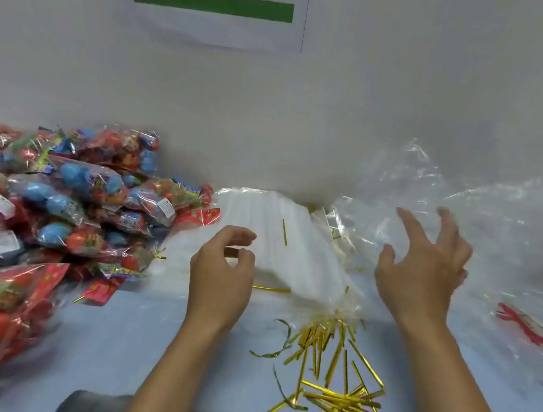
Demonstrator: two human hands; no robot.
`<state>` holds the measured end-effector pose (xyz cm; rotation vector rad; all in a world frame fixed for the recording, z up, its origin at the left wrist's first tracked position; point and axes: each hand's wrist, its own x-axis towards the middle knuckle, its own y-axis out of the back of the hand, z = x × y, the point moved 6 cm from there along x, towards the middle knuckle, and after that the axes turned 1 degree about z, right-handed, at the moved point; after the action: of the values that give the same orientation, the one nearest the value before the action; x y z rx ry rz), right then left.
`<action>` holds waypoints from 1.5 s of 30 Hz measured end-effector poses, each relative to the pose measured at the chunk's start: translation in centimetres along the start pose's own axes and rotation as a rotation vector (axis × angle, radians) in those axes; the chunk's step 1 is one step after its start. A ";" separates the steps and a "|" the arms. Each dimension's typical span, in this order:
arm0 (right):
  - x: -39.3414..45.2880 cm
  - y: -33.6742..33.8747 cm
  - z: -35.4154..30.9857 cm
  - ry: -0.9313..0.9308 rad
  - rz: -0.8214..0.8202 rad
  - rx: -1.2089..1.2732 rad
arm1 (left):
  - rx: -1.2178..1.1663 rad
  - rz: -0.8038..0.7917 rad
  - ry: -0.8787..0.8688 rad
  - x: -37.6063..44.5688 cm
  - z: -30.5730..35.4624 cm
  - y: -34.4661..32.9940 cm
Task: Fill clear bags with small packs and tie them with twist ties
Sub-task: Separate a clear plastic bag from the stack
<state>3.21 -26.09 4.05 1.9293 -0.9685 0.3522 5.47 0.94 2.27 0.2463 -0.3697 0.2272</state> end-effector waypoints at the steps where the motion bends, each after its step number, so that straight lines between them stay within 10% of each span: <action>1: 0.0 -0.2 1.0 -0.067 -0.042 -0.080 | -0.007 -0.008 0.007 0.1 0.1 0.0; 4: -0.4 -0.5 3.3 -0.284 -0.146 -0.055 | -0.037 -0.003 0.032 0.0 0.2 0.0; 14: -0.1 2.8 1.9 -0.399 0.509 0.817 | -0.091 0.018 0.039 -0.3 1.0 0.0; 25: -4.4 -1.5 -9.3 0.092 -0.374 1.069 | -0.729 -0.198 0.418 -0.4 0.8 -1.2; 35: -3.8 -2.6 -5.5 -0.373 -0.251 0.884 | -0.507 -0.211 0.004 0.5 1.1 0.2; 40: -4.4 -4.4 -5.1 -0.664 -0.539 1.147 | -0.404 -0.386 -0.013 0.1 1.0 -0.1; 45: -3.7 -3.9 -4.6 -0.655 -0.444 1.279 | -0.427 -0.110 0.174 1.2 -0.6 1.6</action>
<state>4.40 -19.44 1.95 3.4973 -0.6658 0.0266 6.34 2.83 2.50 -0.1731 -0.2234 0.0564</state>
